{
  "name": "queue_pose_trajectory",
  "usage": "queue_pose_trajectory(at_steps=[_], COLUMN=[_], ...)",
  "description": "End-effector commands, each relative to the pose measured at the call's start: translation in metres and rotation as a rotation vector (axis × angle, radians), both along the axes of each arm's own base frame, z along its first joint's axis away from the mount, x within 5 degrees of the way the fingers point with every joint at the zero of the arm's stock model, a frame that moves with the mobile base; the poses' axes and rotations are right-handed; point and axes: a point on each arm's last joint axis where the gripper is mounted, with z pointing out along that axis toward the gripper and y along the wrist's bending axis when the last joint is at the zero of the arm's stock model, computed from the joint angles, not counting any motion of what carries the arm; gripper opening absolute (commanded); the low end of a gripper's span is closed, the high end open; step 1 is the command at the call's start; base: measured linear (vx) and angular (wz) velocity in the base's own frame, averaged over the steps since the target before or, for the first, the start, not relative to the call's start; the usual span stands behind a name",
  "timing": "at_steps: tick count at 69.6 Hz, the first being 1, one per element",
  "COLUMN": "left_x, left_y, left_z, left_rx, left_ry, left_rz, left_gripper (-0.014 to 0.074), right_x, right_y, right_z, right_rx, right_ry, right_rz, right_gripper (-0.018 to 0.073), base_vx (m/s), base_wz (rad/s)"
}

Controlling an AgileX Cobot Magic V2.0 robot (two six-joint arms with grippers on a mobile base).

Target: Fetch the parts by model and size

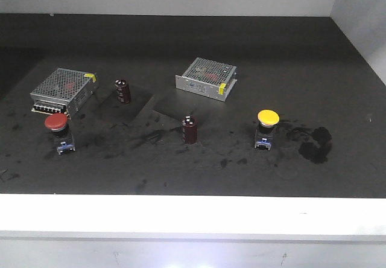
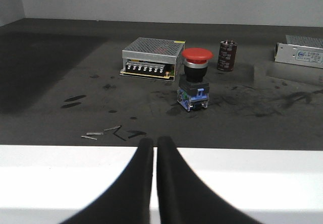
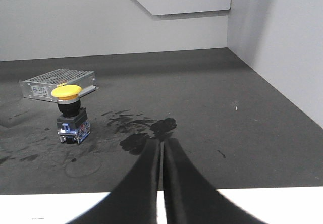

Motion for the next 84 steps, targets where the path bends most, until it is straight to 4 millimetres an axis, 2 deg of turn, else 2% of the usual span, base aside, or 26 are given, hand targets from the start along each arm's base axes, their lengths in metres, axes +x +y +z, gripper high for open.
queue_pose_trajectory(at_steps=[1, 84], left_x=[-0.0004, -0.0004], left_y=[0.0002, 0.0002], left_z=[0.0089, 0.0089], left_rx=[-0.015, -0.015], left_ry=[-0.085, -0.085], left_rz=[0.002, 0.002], left_gripper=[-0.0006, -0.0006], right_x=[-0.0008, -0.0009], right_y=[0.0001, 0.0002], right_z=[0.0049, 0.0055], right_rx=[-0.005, -0.005], right_ry=[-0.078, -0.086], right_rz=[-0.001, 0.000], right_gripper=[-0.0009, -0.0009], base_vx=[0.00, 0.00], base_wz=[0.00, 0.00])
